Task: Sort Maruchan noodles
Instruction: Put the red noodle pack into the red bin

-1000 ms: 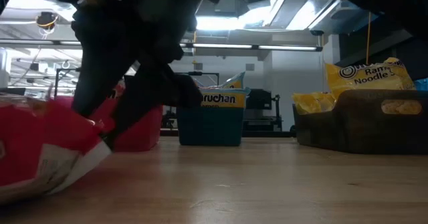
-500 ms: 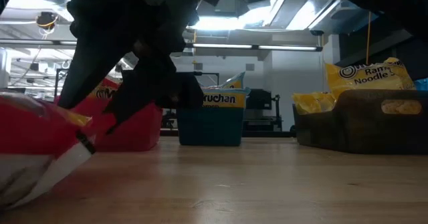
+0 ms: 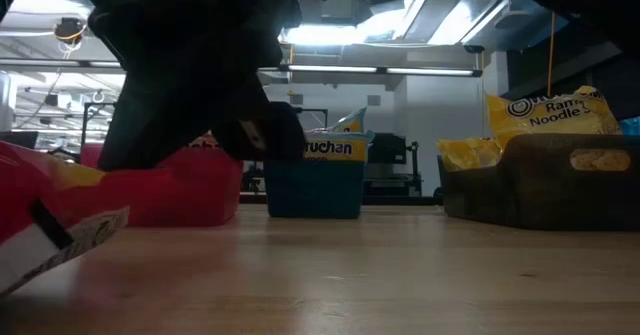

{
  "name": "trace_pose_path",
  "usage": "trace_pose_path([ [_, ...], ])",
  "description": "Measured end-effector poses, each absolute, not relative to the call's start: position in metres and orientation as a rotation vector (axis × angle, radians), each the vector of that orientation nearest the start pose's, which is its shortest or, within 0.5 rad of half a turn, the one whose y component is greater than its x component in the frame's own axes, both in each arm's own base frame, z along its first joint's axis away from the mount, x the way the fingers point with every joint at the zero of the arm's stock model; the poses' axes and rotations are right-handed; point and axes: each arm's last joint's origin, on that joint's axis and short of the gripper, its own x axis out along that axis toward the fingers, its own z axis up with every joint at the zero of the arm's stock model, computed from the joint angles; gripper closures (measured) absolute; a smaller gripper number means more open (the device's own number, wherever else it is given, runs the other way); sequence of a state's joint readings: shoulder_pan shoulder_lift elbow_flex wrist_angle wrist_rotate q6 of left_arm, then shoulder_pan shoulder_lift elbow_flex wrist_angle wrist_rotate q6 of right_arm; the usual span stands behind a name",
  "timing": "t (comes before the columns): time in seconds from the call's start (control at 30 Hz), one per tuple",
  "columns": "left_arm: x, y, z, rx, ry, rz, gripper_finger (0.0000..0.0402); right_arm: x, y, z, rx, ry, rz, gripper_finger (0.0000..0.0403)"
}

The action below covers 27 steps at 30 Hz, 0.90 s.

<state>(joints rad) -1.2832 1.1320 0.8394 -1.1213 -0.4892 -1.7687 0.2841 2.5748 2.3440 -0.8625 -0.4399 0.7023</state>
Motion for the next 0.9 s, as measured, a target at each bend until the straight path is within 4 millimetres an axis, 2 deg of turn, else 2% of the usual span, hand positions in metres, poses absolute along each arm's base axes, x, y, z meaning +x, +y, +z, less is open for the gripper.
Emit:
trace_pose_path([
  [0.07,0.0625,-0.1633,0.2371,-0.473,1.033,0.279,0.0306,0.512,0.1669,0.1641,0.656,1.288,0.24,0.0396],
  [0.2,0.0624,-0.1633,0.2371,-0.473,1.033,0.278,0.0306,0.5116,0.1702,0.1634,0.597,1.249,0.159,0.0367],
  [0.47,0.0625,-0.1633,0.2371,-0.473,1.033,0.278,0.0306,0.516,0.163,0.1641,0.578,1.201,0.103,0.0263],
  [0.63,0.0624,-0.1633,0.2371,-0.473,1.033,0.278,0.0306,0.5151,0.1645,0.1641,0.637,1.215,0.069,0.0211],
  [0.77,0.0625,-0.1633,0.2371,-0.473,1.033,0.278,0.0306,0.5121,0.1636,0.1632,0.739,1.277,0.034,0.0192],
  [0.9,0.0631,-0.1631,0.2374,-0.47,1.009,0.279,0.0306,0.5101,0.1639,0.1622,0.739,1.295,0.015,0.0187],
])
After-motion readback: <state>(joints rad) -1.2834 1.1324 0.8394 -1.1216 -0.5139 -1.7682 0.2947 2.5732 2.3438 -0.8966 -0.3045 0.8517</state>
